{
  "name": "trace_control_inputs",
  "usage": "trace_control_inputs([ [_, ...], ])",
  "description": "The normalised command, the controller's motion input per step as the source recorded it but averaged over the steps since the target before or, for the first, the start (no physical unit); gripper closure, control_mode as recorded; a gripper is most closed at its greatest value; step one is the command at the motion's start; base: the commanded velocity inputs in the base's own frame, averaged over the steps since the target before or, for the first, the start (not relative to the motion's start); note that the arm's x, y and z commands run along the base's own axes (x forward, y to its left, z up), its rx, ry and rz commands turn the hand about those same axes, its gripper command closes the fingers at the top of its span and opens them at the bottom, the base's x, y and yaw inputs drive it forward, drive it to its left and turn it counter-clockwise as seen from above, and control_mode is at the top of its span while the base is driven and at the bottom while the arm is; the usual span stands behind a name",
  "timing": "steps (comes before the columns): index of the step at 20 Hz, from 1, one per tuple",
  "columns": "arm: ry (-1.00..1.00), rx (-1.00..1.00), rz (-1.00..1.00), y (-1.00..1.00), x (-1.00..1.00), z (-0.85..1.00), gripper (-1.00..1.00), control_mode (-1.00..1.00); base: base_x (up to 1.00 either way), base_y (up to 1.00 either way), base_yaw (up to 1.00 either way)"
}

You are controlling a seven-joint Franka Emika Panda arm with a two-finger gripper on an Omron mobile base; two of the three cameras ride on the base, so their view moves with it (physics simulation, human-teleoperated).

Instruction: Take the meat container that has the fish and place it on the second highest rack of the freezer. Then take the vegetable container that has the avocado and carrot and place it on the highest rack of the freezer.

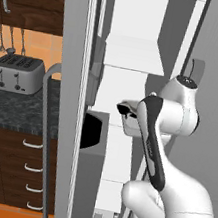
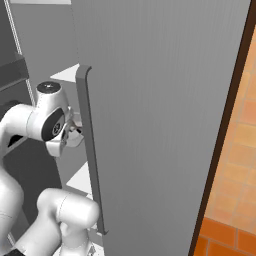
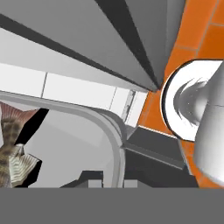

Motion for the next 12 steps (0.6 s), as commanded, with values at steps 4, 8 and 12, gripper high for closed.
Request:
trace_control_inputs([
  [4, 0.00, -0.03, -0.01, 0.06, 0.67, -0.45, 1.00, -1.00, 0.00, 0.00, 0.00],
  [8, 0.00, -0.01, -0.01, 0.04, 0.91, -0.31, 1.00, -1.00, 0.00, 0.00, 0.00],
  [12, 0.00, 0.00, 0.00, 0.00, 0.92, -0.17, 1.00, -1.00, 0.00, 0.00, 0.00],
])
